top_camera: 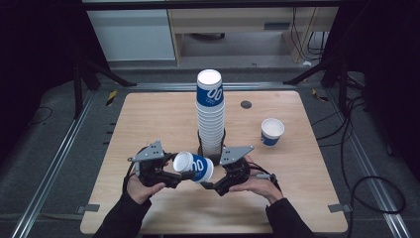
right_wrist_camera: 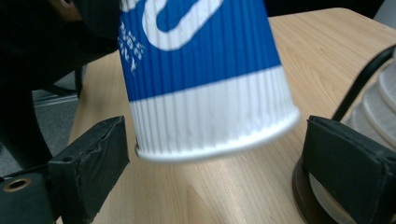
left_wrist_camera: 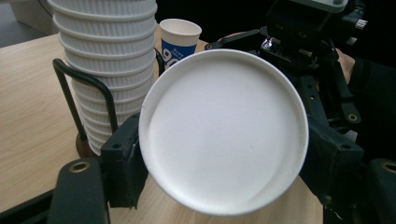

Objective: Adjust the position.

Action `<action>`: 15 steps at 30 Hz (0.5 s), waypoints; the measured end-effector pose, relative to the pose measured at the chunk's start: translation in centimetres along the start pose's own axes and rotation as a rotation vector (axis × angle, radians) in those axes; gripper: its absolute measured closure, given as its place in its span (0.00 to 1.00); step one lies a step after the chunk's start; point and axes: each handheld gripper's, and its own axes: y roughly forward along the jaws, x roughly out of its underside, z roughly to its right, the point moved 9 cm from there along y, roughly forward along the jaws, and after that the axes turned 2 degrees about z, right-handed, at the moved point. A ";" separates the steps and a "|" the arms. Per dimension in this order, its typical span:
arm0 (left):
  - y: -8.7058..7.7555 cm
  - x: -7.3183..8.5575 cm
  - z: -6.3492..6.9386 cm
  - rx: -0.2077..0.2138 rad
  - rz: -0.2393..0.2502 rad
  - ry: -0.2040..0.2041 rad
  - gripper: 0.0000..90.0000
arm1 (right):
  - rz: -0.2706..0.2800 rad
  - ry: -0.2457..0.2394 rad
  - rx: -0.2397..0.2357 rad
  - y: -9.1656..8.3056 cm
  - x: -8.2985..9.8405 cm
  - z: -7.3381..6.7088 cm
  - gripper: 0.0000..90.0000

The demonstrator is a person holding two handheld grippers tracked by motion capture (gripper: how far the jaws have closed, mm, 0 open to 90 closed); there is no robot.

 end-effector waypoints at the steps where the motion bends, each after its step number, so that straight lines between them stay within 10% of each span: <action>1: 0.1 0.0 0.2 0.006 0.001 0.001 0.29 | 0.004 -0.002 -0.003 0.1 -0.1 -0.1 0.08; 15: 0.9 0.2 1.2 0.055 -0.007 0.009 0.29 | 0.052 0.022 -0.081 0.7 -0.3 -0.8 0.14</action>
